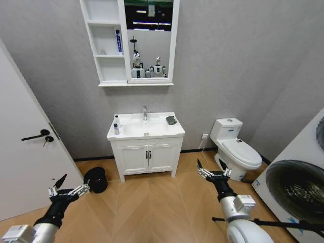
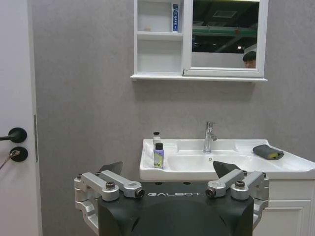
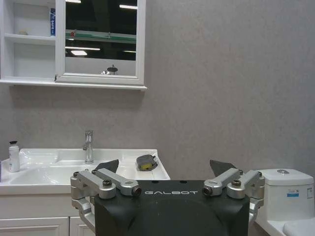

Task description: Move facial cleanser and shampoo from washbasin to cabinet, then wipe washbasin with towel.

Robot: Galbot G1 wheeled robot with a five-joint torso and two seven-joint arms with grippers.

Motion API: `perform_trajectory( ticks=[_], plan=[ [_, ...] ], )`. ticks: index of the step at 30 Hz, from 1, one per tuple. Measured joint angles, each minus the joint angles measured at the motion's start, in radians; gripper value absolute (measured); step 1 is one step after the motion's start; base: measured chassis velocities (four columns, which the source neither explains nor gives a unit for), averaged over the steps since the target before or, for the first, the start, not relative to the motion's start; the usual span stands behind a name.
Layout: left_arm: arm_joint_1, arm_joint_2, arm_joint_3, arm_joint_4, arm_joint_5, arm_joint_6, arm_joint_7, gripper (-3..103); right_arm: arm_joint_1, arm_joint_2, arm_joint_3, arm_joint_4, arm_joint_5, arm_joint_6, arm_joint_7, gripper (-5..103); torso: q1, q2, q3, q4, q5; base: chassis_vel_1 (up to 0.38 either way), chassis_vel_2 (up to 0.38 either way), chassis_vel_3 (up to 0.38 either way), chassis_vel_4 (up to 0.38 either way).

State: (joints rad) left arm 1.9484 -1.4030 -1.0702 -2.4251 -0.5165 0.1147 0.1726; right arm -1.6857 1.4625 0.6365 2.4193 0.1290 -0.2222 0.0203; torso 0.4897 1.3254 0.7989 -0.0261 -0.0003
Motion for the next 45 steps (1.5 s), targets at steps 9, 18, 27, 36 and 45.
perform_trajectory(
  ticks=[9,18,27,36,45],
  plan=[
    [0.003,-0.005,-0.005,-0.004,0.001,-0.003,0.006,100,-0.004,-0.003,-0.001,0.002,-0.002,-0.003,0.002,100,0.000,0.000,0.000,0.0000,0.0000,0.000,0.000,0.000,0.000],
    [0.016,-0.018,-0.020,-0.009,-0.001,-0.012,0.010,100,0.001,-0.003,-0.011,0.007,-0.004,-0.013,0.000,100,0.000,0.000,0.000,0.0000,0.0000,0.000,0.000,0.000,0.000],
    [0.018,-0.020,-0.021,-0.009,-0.001,-0.013,0.022,100,-0.001,-0.004,-0.005,-0.004,-0.006,-0.010,-0.002,100,0.000,0.000,0.000,-0.0001,0.0000,0.000,0.000,0.000,0.000],
    [0.010,-0.018,-0.014,-0.010,0.005,-0.010,0.026,100,0.008,-0.006,0.000,-0.019,-0.006,-0.006,-0.019,100,0.000,0.000,0.000,-0.0001,0.0000,0.000,0.000,0.000,0.000],
    [0.011,-0.018,-0.015,-0.012,0.008,-0.010,0.028,100,0.008,-0.007,0.004,-0.022,-0.005,0.000,-0.022,100,0.000,0.000,0.000,0.0000,0.0000,-0.097,0.105,0.116,-0.101]
  ],
)
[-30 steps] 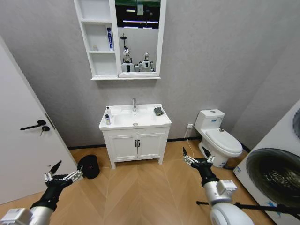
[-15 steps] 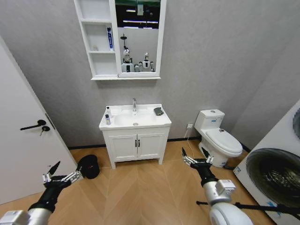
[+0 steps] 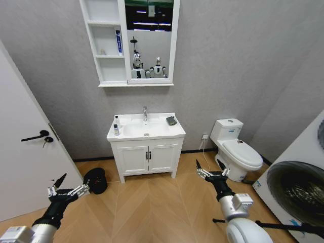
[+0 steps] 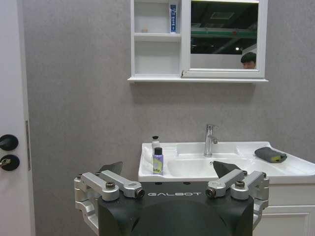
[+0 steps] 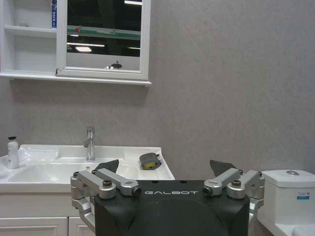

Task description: Move facial cleanser and shampoo from washbasin to cabinet, then wipe washbasin with towel.

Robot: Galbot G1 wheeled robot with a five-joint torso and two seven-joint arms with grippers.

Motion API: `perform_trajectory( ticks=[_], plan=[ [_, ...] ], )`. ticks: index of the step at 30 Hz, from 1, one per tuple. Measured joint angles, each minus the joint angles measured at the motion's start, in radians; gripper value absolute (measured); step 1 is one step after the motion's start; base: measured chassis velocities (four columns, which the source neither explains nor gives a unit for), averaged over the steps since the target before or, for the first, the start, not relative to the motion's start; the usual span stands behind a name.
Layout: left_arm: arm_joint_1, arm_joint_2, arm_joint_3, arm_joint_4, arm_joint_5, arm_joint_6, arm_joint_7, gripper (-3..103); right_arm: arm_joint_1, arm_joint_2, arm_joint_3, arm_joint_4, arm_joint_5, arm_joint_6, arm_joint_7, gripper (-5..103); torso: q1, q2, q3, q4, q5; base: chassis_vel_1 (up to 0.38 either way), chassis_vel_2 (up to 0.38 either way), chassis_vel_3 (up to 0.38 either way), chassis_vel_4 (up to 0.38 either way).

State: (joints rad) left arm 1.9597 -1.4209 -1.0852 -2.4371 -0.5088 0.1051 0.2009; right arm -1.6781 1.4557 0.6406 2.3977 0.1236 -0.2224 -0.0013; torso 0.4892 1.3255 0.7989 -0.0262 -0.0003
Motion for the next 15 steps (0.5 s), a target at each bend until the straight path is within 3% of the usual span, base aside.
perform_trajectory(
  ticks=[15],
  plan=[
    [0.001,-0.003,0.000,-0.004,-0.001,-0.001,0.002,100,-0.001,-0.001,-0.001,0.006,-0.007,-0.001,0.000,100,0.001,0.000,0.000,-0.0002,0.0002,-0.249,0.243,0.250,-0.253]
  ],
)
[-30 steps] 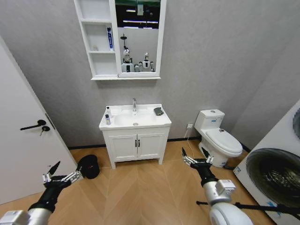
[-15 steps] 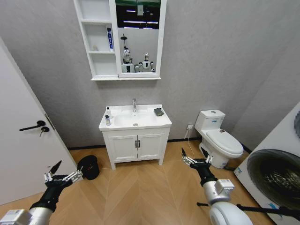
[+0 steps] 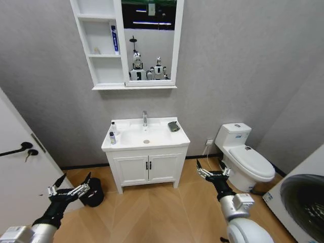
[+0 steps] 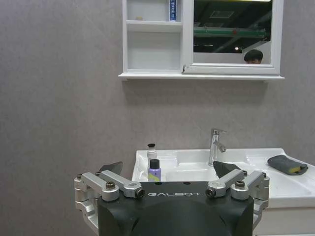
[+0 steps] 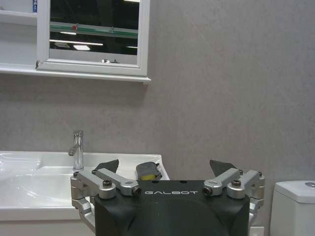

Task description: Move facial cleanser and shampoo from washbasin to cabinet, then wipe washbasin with towel.

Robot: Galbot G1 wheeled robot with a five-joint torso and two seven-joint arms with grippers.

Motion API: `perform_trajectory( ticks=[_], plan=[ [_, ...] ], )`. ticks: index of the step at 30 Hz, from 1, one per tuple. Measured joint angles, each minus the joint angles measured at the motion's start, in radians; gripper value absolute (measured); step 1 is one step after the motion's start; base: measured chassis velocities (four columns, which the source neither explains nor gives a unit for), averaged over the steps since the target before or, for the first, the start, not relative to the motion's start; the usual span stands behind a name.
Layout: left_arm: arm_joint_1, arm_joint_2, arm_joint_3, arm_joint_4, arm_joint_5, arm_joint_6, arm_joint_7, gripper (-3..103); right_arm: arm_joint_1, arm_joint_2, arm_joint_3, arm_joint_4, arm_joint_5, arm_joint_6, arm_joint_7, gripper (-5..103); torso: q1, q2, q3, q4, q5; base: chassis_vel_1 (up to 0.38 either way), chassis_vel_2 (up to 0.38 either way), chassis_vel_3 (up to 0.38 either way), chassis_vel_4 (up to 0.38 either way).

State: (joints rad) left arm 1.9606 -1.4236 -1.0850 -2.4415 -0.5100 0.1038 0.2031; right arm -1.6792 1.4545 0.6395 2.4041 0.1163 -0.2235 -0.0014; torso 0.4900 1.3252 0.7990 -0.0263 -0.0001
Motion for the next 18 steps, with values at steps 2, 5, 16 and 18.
perform_trajectory(
  ticks=[2,5,16,18],
  plan=[
    [0.000,-0.001,0.000,0.000,0.000,-0.001,0.001,100,0.002,-0.001,-0.002,0.000,-0.001,-0.002,0.000,100,0.000,0.000,0.000,0.0002,-0.0005,-0.272,0.273,0.286,-0.290],
    [-0.001,-0.001,0.002,0.000,0.000,-0.001,0.001,100,0.002,-0.002,-0.003,0.000,-0.002,-0.003,0.000,100,0.000,0.000,0.000,0.0000,-0.0003,-0.271,0.266,0.280,-0.272],
    [-0.009,-0.007,0.021,0.002,0.006,0.001,0.001,100,0.008,-0.010,-0.009,-0.004,-0.004,-0.010,-0.002,100,0.000,0.000,0.000,0.0002,-0.0001,-0.252,0.261,0.253,-0.257],
    [-0.009,-0.008,0.022,0.002,0.007,0.001,0.001,100,0.010,-0.011,-0.011,-0.005,-0.003,-0.011,-0.002,100,0.000,0.000,0.000,0.0004,-0.0001,-0.214,0.242,0.210,-0.202]
  ],
)
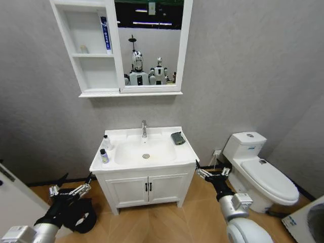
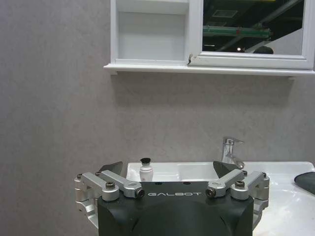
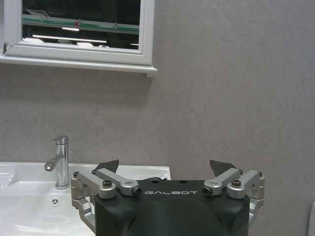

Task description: Move facial cleanser and shampoo from washbasin to cabinet, then wipe washbasin with towel.

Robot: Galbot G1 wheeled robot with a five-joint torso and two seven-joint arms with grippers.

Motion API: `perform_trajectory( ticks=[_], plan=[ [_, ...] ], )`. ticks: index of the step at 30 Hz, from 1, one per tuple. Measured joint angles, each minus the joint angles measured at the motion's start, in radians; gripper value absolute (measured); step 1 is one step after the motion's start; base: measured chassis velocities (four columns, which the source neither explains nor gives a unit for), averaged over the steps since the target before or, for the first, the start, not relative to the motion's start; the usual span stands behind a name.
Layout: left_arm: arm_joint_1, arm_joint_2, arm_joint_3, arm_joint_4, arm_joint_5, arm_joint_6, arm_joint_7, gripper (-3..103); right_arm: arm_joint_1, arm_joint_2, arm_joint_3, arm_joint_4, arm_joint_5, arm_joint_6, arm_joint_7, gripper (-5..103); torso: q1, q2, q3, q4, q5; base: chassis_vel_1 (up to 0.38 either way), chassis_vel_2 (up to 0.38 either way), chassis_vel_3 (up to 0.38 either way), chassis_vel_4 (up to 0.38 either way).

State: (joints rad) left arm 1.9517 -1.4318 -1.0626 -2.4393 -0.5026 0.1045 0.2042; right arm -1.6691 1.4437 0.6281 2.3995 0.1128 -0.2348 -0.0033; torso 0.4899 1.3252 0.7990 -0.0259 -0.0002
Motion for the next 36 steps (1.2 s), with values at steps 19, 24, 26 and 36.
perform_trajectory(
  ticks=[19,24,26,36],
  plan=[
    [-0.192,0.075,0.156,0.066,0.119,0.091,-0.137,100,0.088,-0.053,0.019,-0.080,0.050,-0.029,-0.036,100,-0.001,0.000,0.000,-0.0003,-0.0001,-0.041,0.038,0.032,-0.027],
    [-0.286,0.128,0.200,0.136,0.120,0.116,-0.170,100,0.100,-0.056,0.022,-0.084,0.052,-0.030,-0.058,100,0.000,0.000,0.000,-0.0006,-0.0001,0.000,0.000,0.000,0.000],
    [-0.307,0.139,0.218,0.172,0.123,0.118,-0.176,100,0.111,-0.058,0.020,-0.087,0.052,-0.035,-0.060,100,0.000,0.000,0.000,-0.0005,-0.0001,0.000,0.000,0.000,0.000],
    [-0.367,0.139,0.248,0.342,0.162,0.089,-0.183,100,0.177,-0.077,0.015,-0.100,0.084,-0.069,-0.059,100,0.000,0.000,0.000,-0.0001,-0.0002,0.000,0.000,0.000,0.000]
  ],
)
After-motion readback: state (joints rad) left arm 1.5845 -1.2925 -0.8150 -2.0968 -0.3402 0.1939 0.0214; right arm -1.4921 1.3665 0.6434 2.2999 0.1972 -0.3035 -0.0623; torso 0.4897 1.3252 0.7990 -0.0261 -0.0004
